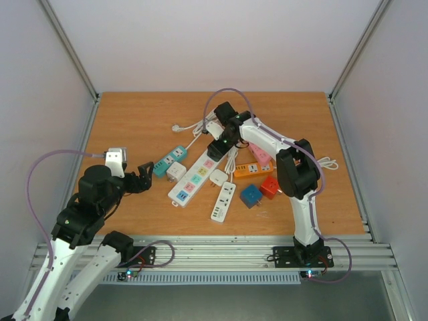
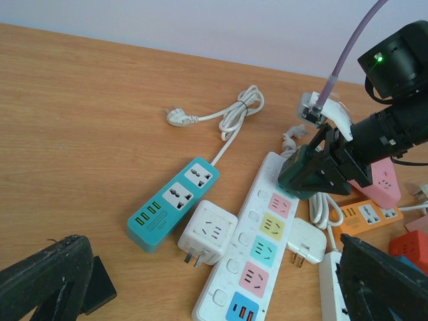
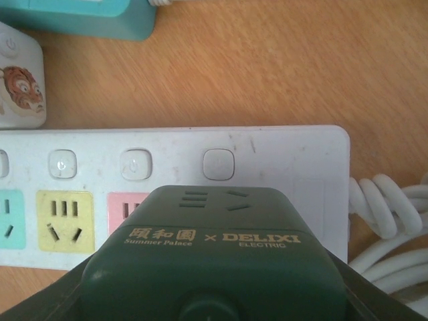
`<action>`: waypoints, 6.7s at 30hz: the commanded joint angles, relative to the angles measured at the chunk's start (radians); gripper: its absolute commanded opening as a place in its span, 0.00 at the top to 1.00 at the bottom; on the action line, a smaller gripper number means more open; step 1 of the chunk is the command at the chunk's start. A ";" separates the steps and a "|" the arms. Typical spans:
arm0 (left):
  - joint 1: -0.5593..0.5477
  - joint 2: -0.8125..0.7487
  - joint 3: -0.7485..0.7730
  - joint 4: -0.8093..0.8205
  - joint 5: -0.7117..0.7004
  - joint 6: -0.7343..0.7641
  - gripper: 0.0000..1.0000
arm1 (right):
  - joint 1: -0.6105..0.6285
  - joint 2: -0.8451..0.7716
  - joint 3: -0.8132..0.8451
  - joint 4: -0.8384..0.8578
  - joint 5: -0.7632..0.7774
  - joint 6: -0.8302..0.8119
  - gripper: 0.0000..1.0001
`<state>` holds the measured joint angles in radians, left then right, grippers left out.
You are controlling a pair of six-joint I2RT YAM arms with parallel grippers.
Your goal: Insert the plug
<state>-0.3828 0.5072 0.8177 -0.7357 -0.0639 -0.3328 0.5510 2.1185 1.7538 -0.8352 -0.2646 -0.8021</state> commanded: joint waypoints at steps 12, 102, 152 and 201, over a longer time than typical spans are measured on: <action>-0.002 -0.008 -0.006 0.057 -0.035 -0.002 0.01 | 0.023 0.091 0.004 -0.128 0.135 0.015 0.63; -0.002 0.408 0.056 -0.051 0.021 -0.308 0.13 | -0.021 -0.577 -0.494 0.165 0.226 0.783 0.13; 0.081 1.045 0.326 -0.007 0.035 0.004 0.43 | 0.024 -0.764 -0.829 0.383 -0.134 0.884 0.26; -0.012 0.121 -0.096 0.300 0.610 0.680 0.46 | 0.416 -0.584 -0.270 0.221 -0.069 0.951 0.15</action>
<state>-0.3904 0.6487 0.7380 -0.5430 0.5369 0.2981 0.9295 1.5009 1.4445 -0.5175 -0.3660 0.1375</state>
